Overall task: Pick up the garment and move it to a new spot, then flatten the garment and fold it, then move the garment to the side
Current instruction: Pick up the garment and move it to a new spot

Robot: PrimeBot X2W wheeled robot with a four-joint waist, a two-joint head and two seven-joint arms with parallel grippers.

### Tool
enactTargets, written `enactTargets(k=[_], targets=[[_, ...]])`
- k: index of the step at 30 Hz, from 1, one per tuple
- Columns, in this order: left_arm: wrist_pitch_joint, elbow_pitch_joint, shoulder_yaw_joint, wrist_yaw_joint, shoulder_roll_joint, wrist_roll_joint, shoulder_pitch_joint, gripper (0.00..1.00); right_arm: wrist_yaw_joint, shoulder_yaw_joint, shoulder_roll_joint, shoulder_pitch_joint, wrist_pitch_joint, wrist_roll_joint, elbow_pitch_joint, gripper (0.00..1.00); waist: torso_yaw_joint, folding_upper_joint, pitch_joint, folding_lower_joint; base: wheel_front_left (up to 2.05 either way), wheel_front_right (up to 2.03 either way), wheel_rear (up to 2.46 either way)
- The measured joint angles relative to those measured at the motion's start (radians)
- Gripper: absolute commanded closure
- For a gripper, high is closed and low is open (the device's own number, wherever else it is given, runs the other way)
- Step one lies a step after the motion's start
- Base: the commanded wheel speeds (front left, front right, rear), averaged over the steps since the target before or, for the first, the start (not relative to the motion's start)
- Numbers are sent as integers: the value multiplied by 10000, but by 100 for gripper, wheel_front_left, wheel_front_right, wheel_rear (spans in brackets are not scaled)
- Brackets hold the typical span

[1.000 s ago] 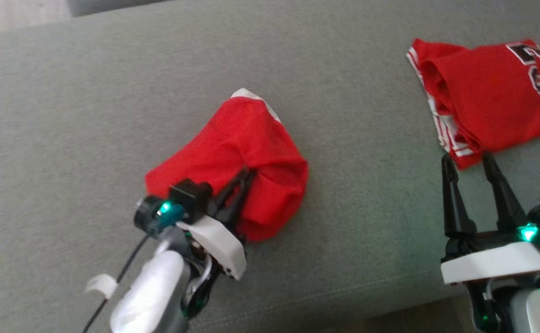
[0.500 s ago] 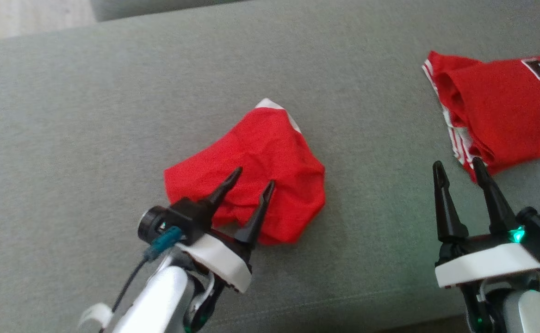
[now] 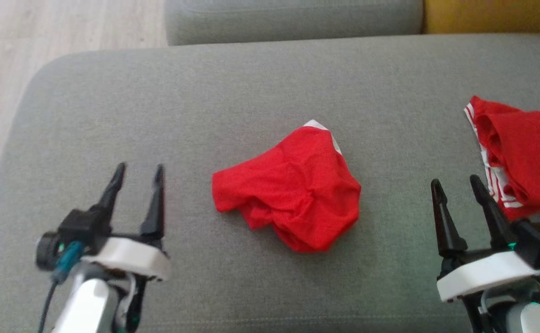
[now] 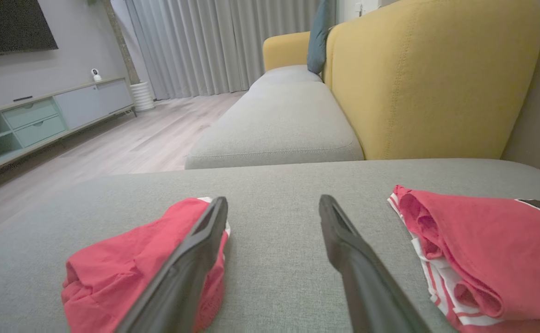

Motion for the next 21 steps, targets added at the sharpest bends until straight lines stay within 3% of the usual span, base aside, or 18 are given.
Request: enactTargets(k=[6, 21], targets=[[-2, -102, 309, 163, 453, 113, 687, 0, 0, -19, 0, 225, 228, -173, -19, 0, 223, 0, -382, 0, 0, 0, 0], [12, -500, 130, 311, 577, 173, 1480, 0, 0, -134, 2, 702, 487, -261, -125, 0, 73, 0, -761, 0, 0, 0, 0]])
